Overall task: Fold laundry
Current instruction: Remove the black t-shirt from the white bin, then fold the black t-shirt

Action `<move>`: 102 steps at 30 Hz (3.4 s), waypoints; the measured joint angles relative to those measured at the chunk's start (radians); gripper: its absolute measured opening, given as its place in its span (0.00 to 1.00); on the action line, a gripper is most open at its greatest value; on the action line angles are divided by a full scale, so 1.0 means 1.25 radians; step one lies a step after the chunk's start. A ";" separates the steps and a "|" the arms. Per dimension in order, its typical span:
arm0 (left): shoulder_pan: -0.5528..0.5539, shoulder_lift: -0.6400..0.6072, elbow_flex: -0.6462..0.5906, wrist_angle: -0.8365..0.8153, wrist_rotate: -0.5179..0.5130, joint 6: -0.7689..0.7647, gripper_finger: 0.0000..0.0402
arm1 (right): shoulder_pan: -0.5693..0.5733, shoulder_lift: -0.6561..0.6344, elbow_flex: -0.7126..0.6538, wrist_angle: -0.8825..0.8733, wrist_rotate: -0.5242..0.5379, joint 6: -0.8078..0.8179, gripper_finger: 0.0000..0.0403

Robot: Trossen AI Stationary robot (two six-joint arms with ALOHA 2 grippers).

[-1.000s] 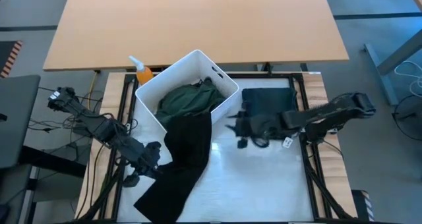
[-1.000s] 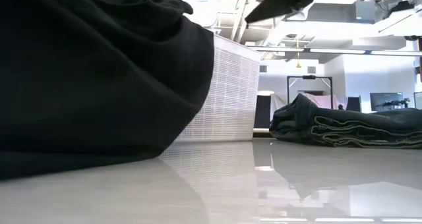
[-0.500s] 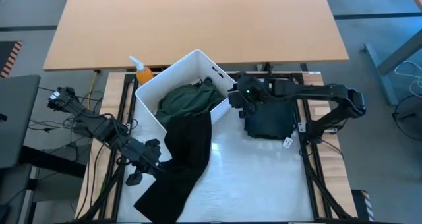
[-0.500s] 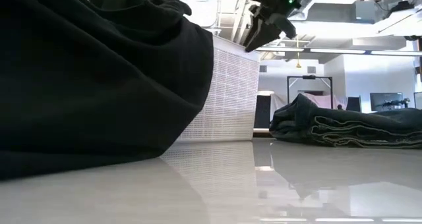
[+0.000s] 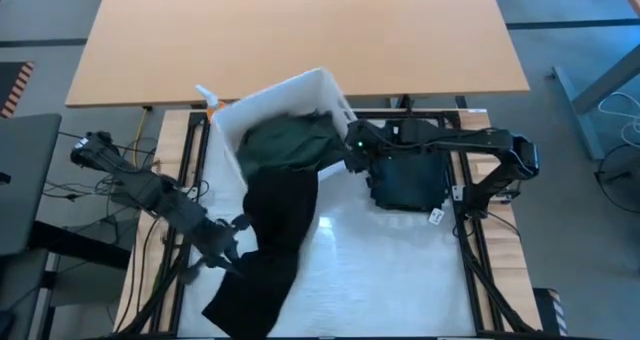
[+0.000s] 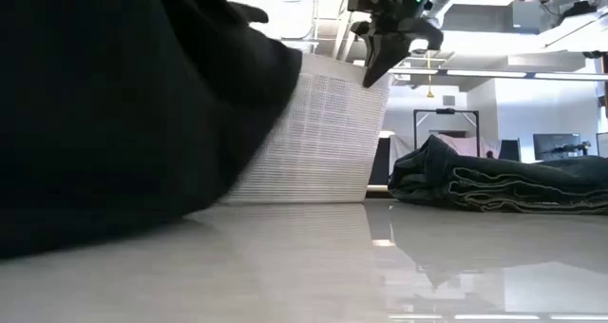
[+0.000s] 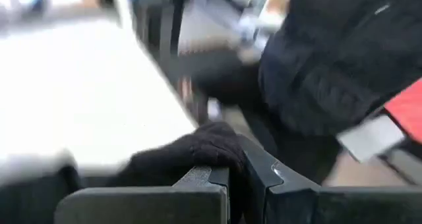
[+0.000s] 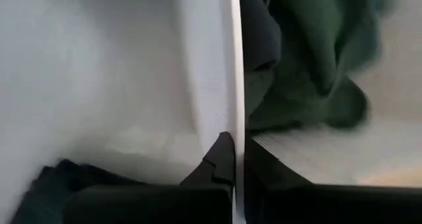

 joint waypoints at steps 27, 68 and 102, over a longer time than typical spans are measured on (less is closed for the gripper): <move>-0.203 -0.038 0.168 0.432 -0.265 0.536 0.00 | -0.222 -0.039 0.053 0.101 0.070 0.059 0.06; -0.203 0.018 0.167 0.284 -0.294 0.422 0.00 | -0.225 -0.040 -0.112 0.246 -0.086 0.036 0.06; -0.203 0.017 0.167 0.246 -0.298 0.423 0.00 | -0.079 -0.038 0.136 -0.061 0.075 0.142 0.59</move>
